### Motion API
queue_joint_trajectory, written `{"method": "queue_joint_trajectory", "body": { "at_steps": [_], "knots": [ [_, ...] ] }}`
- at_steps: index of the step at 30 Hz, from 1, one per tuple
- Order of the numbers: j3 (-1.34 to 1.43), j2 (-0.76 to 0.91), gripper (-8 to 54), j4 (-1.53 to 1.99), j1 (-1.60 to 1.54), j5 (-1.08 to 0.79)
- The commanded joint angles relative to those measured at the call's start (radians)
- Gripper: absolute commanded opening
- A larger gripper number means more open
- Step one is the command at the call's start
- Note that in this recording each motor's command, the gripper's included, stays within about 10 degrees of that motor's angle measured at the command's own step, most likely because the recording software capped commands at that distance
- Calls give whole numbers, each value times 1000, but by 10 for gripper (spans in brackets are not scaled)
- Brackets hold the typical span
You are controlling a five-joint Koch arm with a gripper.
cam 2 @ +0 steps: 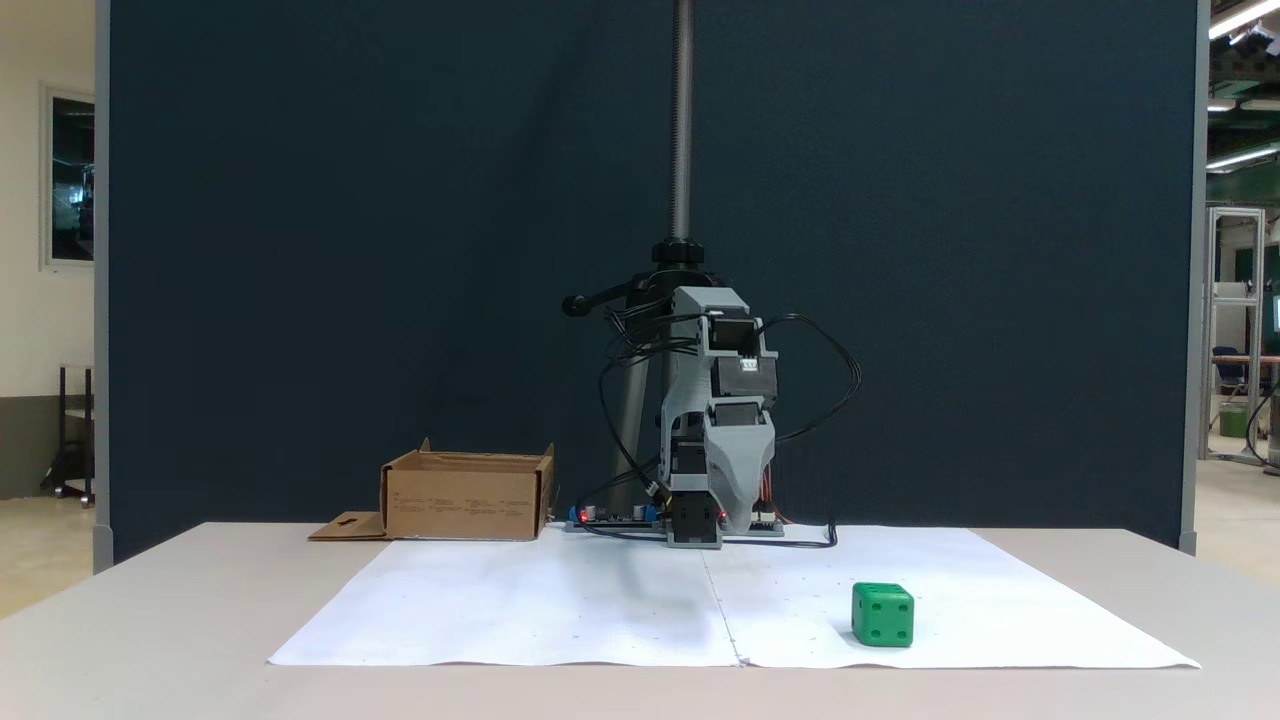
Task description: Grasp a green dice and put it in the bin.
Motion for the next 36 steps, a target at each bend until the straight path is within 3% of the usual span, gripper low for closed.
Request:
{"method": "queue_joint_trajectory", "body": {
  "at_steps": [1, 13, 36],
  "knots": [
    [-135, -20, 413, 164, -11, 114],
    [-509, -245, 413, 592, -75, 253],
    [-937, -577, 412, 592, -272, 377]
  ]
}}
